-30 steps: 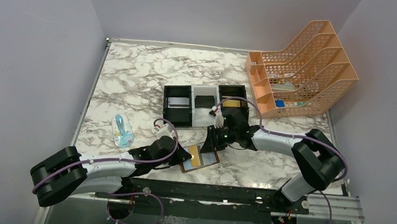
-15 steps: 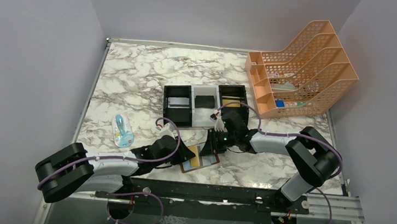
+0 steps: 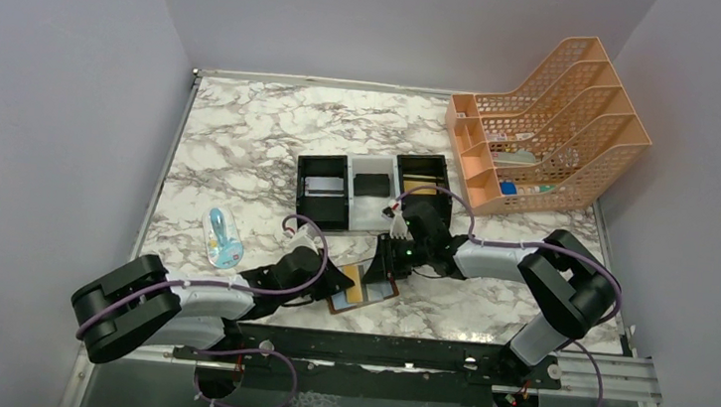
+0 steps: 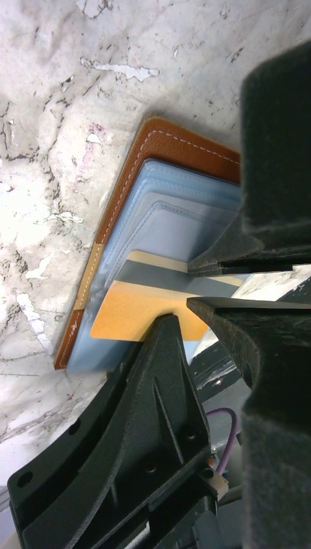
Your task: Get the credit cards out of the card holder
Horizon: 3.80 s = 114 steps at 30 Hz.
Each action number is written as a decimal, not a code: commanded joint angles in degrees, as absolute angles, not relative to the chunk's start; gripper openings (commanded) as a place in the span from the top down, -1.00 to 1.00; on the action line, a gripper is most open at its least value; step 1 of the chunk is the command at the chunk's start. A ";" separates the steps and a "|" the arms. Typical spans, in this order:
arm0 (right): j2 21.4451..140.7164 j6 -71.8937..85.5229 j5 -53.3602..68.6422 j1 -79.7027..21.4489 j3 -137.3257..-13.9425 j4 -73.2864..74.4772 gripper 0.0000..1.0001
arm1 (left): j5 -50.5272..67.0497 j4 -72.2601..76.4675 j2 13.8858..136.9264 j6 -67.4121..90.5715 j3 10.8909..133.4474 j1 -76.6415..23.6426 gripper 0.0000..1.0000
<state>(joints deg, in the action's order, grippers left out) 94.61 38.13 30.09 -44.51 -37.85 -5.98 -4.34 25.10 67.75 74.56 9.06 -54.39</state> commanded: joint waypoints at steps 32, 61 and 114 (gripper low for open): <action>95.72 35.37 19.19 -44.82 -36.44 -0.78 0.60 | -2.97 27.04 62.89 75.21 6.65 -54.57 1.00; 82.95 30.24 1.21 -41.36 -39.18 11.62 -0.19 | -5.74 -5.67 49.58 57.76 22.59 -52.21 1.00; 75.97 51.59 56.26 -28.29 -33.06 -36.73 -0.57 | 34.73 29.11 46.94 57.03 18.72 -29.18 1.00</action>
<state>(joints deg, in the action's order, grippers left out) 75.70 49.74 53.08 -26.96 -32.18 -31.31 32.18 25.43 46.33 56.25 19.66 -29.36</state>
